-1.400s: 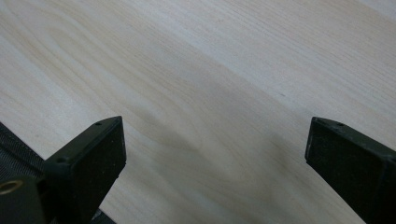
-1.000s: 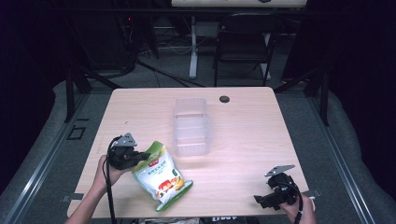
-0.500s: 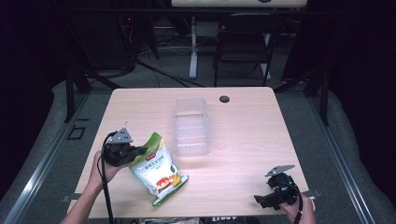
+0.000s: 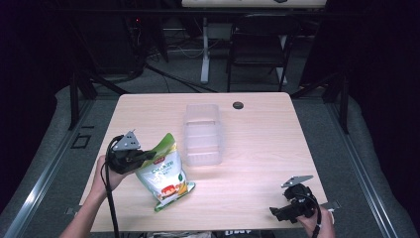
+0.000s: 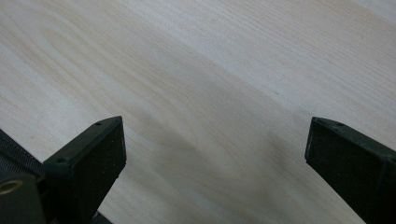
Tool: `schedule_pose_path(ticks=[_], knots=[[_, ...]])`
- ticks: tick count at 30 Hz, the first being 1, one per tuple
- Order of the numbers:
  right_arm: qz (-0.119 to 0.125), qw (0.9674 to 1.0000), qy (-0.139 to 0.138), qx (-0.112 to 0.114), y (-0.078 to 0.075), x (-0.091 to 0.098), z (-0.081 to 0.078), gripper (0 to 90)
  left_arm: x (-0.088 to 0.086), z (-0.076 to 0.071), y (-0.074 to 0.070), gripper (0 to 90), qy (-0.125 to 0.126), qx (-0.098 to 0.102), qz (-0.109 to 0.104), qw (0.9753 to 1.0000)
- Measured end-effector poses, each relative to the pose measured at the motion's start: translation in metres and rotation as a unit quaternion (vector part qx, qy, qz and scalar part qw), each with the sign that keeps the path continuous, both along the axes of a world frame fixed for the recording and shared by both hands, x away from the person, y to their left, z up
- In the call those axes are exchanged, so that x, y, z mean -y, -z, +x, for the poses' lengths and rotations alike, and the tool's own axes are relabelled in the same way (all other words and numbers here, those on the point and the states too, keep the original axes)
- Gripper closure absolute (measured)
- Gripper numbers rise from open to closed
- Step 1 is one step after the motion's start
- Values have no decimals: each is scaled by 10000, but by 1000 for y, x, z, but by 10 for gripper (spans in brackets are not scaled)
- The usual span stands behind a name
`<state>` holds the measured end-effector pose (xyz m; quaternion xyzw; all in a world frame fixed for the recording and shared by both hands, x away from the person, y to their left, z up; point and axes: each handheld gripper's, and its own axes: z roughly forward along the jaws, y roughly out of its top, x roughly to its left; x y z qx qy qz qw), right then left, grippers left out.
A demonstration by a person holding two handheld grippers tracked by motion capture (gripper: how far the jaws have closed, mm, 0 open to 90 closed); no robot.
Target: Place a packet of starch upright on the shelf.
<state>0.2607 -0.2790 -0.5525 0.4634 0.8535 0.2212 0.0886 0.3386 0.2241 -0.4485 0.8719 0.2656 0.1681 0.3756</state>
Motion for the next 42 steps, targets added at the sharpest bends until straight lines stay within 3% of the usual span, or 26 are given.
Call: schedule_pose_path(ticks=[8, 11, 15, 20, 30, 42], knots=[[36, 10000, 2, 1, 0, 0, 0, 46, 4, -3, -17, 900, 189, 192, 129, 9996], [-34, 10000, 6, 13, -1, 1, 0, 46, 7, -4, -23, 900, 278, 298, 221, 9989], [44, 10000, 11, 13, 0, 0, -1, 46, 10, -4, -32, 900, 377, 435, 384, 9976], [-1, 10000, 8, 26, 0, 0, -1, 46, 12, -2, -37, 900, 364, 551, 562, 9962], [36, 10000, -19, -2, 0, 0, 0, 46, 6, 15, -49, 900, 243, 696, 722, 9947], [35, 10000, -21, -1, 0, 0, 0, 46, 12, 38, -67, 900, 179, 876, 900, 9919]])
